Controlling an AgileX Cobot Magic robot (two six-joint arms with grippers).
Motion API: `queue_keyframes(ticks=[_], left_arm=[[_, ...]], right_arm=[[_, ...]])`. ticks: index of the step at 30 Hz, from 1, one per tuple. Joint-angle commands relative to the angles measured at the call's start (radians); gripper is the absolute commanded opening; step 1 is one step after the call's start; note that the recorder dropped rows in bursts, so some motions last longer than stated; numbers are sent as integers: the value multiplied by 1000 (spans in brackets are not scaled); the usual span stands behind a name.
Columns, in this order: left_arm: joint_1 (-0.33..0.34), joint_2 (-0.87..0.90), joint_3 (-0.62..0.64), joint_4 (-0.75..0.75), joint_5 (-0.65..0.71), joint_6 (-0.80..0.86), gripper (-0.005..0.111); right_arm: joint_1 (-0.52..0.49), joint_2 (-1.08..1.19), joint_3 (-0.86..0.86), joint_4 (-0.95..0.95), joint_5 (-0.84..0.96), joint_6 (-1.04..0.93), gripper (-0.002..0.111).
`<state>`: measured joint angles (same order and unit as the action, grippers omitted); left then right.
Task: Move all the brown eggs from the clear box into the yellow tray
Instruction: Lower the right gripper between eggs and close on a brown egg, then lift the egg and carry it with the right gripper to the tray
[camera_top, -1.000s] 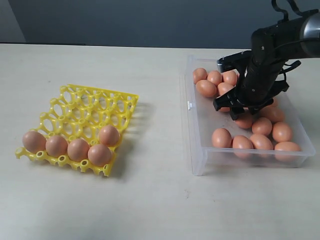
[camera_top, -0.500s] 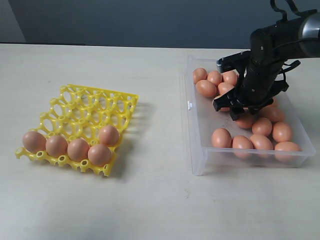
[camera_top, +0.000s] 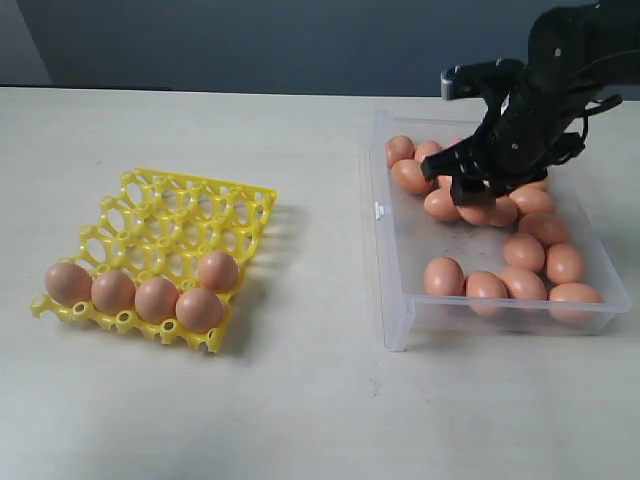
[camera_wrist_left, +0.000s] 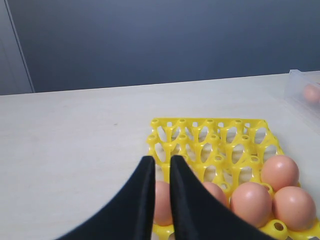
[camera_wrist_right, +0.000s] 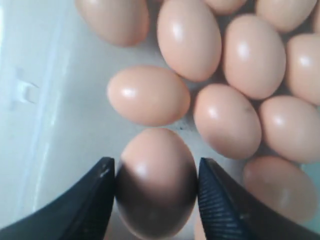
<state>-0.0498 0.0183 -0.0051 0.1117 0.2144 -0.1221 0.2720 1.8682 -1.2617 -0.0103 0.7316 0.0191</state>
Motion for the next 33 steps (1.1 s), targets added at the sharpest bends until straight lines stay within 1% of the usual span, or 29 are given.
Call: queue_keyframes(ticks=[1,3,5,7,8,9,12,15,18,23,25,33], left_arm=[[-2,6,5,2,-4,-1,12],[-2,6,5,2,-4,-1,12],[-2,6,5,2,-4,-1,12],[-2,6,5,2,-4,-1,12],[-2,6,5,2,-4,-1,12],[-2,6,5,2,-4,-1,12],[-2,6,5,2,-4,-1,12],[-2,6,5,2,-4,-1,12],[-2,6,5,2,-4,-1,12],[-2,6,5,2,-4,-1,12],[-2,6,5,2,-4,-1,12],[-2,6,5,2,-4,-1,12]], right_arm=[[-2,-92,0,87,-32,-48,0],[-2,-113,0,141,-40,-69,0],[-2,-122,0,235,-56,-134,0],[-2,-124,0,453,-63,-312,0],[-2,-124,0,554,-61,-433,0],[3,-119,0,709,-53,-561,0],[36,-103,0,1001,-36,-871,0],[92,-72,0,1211,-38,-1114,0],[153,-20,0,1371,-40,-1293,0],[244,106,0,1718,-19,-1678,0],[263,151,0,1755,25,-1775,0],[288,304,-53,1755,243,-1846,0]])
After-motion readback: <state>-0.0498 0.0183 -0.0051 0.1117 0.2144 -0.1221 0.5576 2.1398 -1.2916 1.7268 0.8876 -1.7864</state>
